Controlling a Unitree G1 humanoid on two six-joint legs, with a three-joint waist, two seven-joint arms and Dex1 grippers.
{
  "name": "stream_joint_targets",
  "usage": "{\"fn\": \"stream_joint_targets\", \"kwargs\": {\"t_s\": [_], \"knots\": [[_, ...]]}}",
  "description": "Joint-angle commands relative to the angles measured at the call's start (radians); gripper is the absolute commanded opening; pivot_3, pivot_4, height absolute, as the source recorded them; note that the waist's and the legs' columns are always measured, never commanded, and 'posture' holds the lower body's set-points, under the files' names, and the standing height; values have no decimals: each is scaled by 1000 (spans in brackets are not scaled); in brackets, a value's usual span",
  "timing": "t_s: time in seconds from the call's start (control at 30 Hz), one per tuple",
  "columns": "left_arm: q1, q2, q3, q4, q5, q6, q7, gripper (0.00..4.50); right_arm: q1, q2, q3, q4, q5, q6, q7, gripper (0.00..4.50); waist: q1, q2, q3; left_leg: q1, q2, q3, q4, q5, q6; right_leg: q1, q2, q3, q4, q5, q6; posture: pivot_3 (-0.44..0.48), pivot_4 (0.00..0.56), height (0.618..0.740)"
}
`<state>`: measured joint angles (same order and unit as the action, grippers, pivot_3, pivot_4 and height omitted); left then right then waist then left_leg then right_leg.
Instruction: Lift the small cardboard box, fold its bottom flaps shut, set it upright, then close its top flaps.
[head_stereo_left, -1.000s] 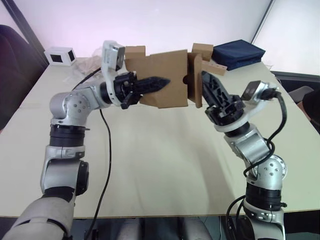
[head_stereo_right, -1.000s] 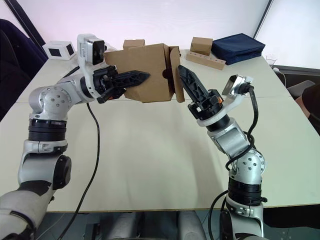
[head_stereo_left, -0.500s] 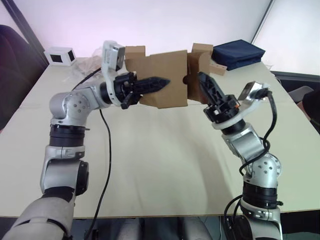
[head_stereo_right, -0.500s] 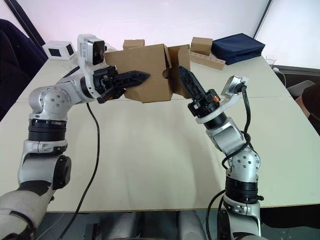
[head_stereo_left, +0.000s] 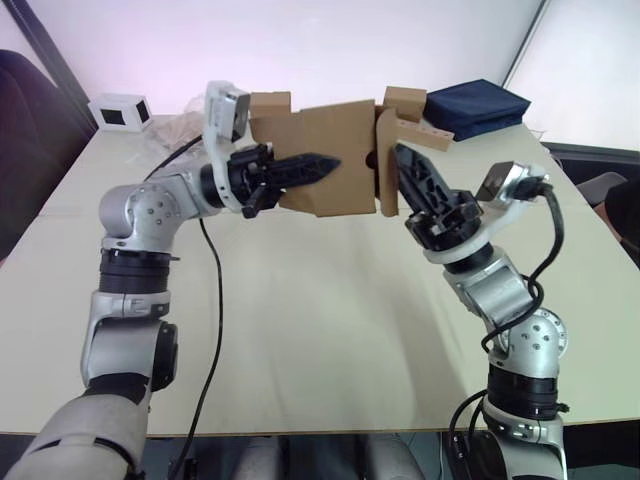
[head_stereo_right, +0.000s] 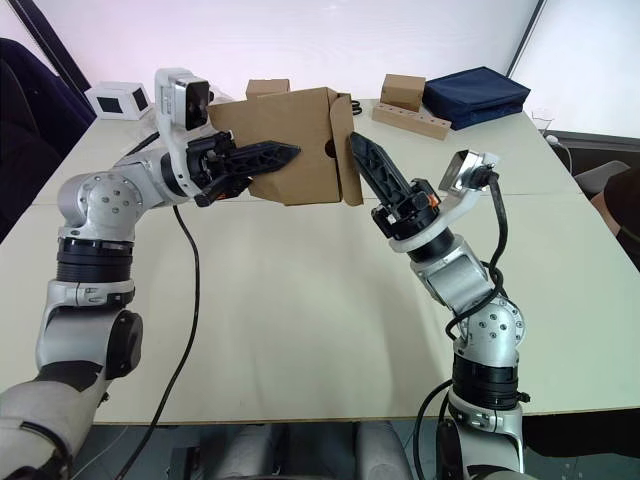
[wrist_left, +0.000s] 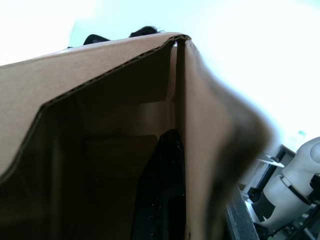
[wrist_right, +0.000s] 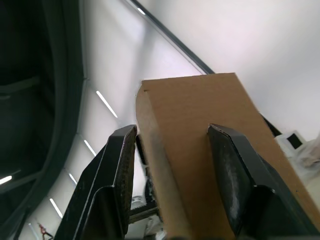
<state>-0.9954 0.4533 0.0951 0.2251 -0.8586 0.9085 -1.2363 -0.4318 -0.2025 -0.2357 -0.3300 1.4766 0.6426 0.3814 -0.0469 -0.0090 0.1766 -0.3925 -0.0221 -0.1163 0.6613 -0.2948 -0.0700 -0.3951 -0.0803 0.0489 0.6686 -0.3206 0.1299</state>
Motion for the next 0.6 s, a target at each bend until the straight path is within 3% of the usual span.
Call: {"fn": "stream_joint_targets", "kwargs": {"t_s": [0.03, 0.6], "knots": [[-24, 4, 16, -14, -7, -11, -6, 0, -6, -2, -9, -32, 23, -10, 6, 2295, 0, 0, 0, 0, 0, 0, 0, 0, 0, 0, 0, 0, 0, 0, 0, 0, 150, 740], [-20, 1, 18, -30, -18, 2, -1, 0, -29, 32, -6, 21, -97, -72, -54, 2295, 0, 0, 0, 0, 0, 0, 0, 0, 0, 0, 0, 0, 0, 0, 0, 0, 150, 740]]}}
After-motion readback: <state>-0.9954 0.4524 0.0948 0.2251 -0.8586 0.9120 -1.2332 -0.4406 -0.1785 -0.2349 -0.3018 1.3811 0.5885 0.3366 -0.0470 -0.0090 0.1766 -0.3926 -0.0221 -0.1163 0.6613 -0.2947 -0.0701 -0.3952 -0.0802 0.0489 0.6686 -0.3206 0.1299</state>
